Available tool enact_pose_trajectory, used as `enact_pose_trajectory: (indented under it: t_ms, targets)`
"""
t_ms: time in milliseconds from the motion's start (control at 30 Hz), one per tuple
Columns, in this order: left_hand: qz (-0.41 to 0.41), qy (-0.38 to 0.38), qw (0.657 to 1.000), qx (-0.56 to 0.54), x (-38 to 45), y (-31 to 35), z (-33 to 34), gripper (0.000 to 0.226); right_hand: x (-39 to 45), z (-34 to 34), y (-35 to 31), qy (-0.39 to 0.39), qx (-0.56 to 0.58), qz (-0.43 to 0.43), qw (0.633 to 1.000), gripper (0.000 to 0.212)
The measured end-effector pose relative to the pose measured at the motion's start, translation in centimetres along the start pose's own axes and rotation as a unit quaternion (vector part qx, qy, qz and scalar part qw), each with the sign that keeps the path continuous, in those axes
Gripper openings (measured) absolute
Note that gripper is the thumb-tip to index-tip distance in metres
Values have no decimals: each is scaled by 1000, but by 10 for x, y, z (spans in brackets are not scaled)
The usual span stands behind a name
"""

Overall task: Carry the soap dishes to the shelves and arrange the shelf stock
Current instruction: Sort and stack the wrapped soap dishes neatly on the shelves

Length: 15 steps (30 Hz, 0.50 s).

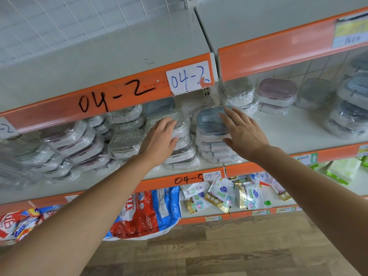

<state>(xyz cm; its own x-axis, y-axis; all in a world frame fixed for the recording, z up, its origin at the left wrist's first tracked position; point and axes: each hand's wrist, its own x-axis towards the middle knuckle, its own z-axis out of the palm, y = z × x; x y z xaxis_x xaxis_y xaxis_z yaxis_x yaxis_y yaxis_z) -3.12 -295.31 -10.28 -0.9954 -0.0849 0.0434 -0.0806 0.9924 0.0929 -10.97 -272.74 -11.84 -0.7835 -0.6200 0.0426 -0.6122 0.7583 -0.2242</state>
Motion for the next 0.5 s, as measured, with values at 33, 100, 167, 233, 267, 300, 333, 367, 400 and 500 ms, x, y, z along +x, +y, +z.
enact_pose_trajectory:
  t_ms: [33,100,167,233,267,300,333,367,400,500]
  targets:
    - [1,2,1000,2,-1,0,-1,54,-1,0,-1,-1,-2,-1,1000,70]
    - [6,3,1000,5,-2,1,-1,54,-3,-1,-2,3,-4,-2,1000,71]
    - [11,6,1000,7,-4,2,-2,53,-7,-1,-3,10,-3,-2,1000,72]
    - [17,11,1000,9,-5,3,-4,53,-11,-1,-3,9,-7,-3,1000,74]
    - [19,12,1000,10,-6,3,-5,52,-14,-1,-3,8,-11,-4,1000,74]
    - [21,15,1000,11,-8,5,-6,52,-17,-2,-3,7,-17,-4,1000,74]
    - [22,19,999,12,-9,7,-8,51,-20,-3,-2,7,-22,-5,1000,74]
    - [23,25,999,14,-11,9,-9,50,-24,-5,-1,7,-26,-5,1000,74]
    - [23,30,999,17,-13,12,-11,50,-27,-8,0,8,-29,-7,1000,74]
    - [16,22,999,38,-22,23,-15,48,-37,-18,6,13,-50,-17,999,70]
